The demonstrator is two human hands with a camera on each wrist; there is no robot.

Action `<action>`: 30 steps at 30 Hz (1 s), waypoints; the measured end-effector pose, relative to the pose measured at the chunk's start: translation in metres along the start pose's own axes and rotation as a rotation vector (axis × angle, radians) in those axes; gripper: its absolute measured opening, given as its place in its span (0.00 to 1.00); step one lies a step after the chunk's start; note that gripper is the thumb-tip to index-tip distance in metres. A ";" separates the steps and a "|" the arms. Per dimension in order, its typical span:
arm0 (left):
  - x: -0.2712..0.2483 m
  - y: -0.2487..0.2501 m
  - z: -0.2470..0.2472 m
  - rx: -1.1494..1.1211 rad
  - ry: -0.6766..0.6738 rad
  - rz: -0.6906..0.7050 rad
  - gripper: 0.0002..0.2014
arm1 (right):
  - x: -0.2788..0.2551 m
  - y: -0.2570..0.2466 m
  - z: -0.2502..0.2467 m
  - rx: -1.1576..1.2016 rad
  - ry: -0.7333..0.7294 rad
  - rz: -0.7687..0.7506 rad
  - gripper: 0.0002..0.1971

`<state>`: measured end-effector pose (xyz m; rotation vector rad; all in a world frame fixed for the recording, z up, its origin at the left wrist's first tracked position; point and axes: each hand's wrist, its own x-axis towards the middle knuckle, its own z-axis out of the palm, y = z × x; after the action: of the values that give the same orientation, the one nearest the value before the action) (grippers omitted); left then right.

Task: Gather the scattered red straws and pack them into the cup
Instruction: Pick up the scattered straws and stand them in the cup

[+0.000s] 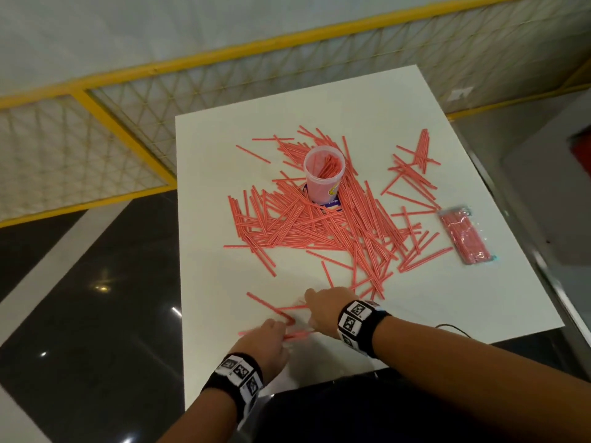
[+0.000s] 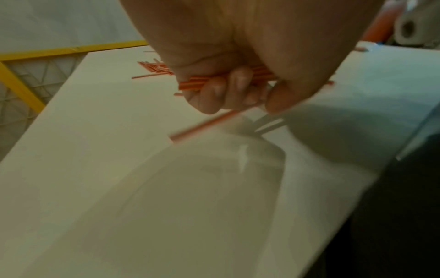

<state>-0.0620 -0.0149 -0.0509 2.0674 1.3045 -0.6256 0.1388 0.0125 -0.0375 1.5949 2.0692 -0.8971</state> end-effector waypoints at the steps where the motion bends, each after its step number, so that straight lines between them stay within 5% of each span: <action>1: 0.003 -0.001 -0.004 -0.036 0.030 -0.003 0.18 | -0.003 0.006 -0.001 0.011 0.016 0.012 0.13; 11: 0.033 -0.011 -0.027 -0.429 0.308 -0.390 0.23 | -0.019 0.095 -0.031 0.373 0.192 0.386 0.21; 16: 0.051 -0.011 -0.039 -0.506 0.278 -0.602 0.37 | -0.010 0.099 -0.028 0.503 0.268 0.452 0.22; 26: 0.069 0.007 -0.054 -0.343 0.179 -0.559 0.12 | 0.025 0.077 -0.030 0.139 0.039 0.509 0.34; 30: 0.072 0.003 -0.054 -0.360 0.181 -0.552 0.08 | 0.023 0.085 -0.036 0.193 0.016 0.468 0.27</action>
<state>-0.0267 0.0672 -0.0607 1.4993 1.9584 -0.3913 0.2161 0.0661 -0.0476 2.0722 1.5451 -0.9273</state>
